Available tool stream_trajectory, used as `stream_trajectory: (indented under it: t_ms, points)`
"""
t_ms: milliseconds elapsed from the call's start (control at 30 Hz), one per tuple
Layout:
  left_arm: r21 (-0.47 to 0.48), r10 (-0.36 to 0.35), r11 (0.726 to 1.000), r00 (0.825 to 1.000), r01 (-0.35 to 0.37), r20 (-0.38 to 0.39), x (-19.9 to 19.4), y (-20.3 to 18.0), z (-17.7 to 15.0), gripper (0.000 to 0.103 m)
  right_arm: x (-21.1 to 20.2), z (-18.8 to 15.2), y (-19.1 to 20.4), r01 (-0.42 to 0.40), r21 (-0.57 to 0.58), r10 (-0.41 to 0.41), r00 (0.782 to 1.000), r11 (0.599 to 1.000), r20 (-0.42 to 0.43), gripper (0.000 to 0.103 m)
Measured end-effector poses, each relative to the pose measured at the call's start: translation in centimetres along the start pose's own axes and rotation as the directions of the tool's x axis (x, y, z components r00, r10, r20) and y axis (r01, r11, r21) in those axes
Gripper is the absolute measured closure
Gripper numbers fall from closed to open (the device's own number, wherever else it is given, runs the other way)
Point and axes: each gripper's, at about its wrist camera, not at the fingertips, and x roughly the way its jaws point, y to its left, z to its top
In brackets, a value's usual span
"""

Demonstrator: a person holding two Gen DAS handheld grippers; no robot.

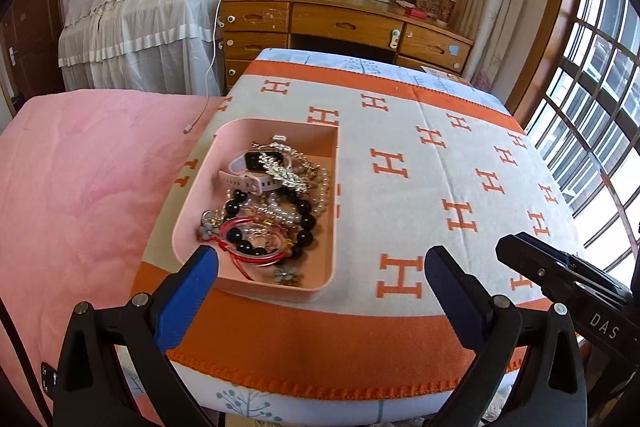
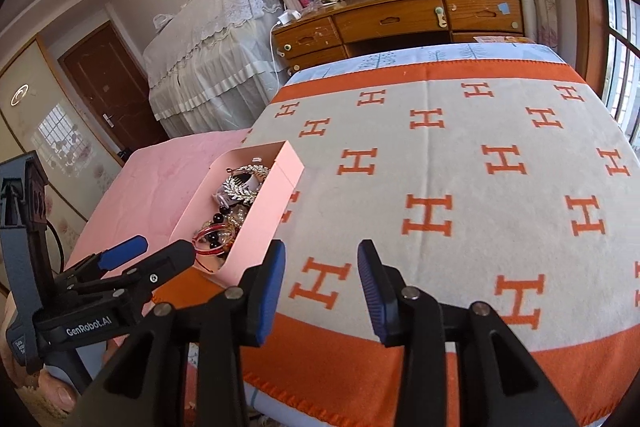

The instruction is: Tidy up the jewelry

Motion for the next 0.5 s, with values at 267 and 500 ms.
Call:
stream_trajectory:
  t_ms: [267, 500]
  points:
    - [0.083, -0.047, 0.996, 0.998, 0.043, 0.046, -1.5, -5.3, 0.2, 0.001, -4.8, -0.8, -0.7, 0.082, -0.033, -0.078, 0.990, 0.996, 0.114, 0.043]
    - [0.114, -0.052, 0.993, 0.996, 0.044, 0.072, -2.5, -7.7, 0.2, 0.001, -7.5, -1.0, -1.4, 0.134, -0.018, -0.127, 0.971, 0.991, 0.204, 0.041]
